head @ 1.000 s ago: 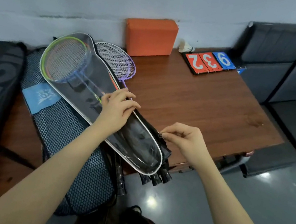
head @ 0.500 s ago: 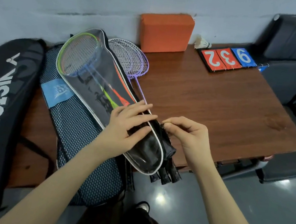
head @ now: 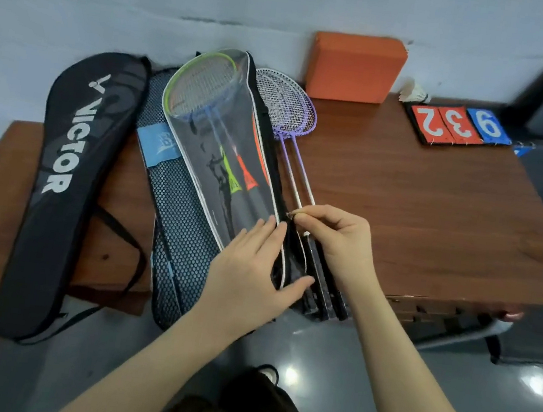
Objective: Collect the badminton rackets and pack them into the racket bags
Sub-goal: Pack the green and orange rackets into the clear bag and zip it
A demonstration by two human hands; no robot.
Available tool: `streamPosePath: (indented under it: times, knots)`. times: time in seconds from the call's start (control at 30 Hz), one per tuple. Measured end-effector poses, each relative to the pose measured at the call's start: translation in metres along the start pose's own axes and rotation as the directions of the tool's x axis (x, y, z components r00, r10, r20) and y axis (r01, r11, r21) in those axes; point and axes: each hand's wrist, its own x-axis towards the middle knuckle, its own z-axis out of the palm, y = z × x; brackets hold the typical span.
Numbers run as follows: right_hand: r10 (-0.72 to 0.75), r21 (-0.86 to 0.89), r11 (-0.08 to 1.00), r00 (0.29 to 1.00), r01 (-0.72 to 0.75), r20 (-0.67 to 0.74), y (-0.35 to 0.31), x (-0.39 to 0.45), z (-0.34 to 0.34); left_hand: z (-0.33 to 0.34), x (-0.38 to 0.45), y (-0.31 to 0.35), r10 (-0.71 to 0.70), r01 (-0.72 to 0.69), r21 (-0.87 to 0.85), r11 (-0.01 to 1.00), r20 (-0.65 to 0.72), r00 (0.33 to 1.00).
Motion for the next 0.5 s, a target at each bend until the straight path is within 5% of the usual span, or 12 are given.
streamPosePath:
  times: [0.2, 0.37, 0.5]
  knots:
    - [-0.124, -0.300, 0.945, 0.991, 0.133, 0.046, 0.000, -0.050, 0.004, -0.007, -0.025, -0.022, 0.011, -0.038, -0.137, 0.990, -0.196, 0.981]
    - [-0.185, -0.399, 0.902, 0.983, 0.168, -0.004, 0.015, -0.083, 0.030, -0.003, -0.048, -0.035, -0.033, 0.006, -0.166, 0.986, -0.161, 0.986]
    - [-0.101, -0.319, 0.945, 0.991, 0.068, -0.089, 0.027, -0.102, 0.052, 0.000, -0.068, -0.053, 0.007, -0.017, -0.123, 0.992, -0.084, 0.996]
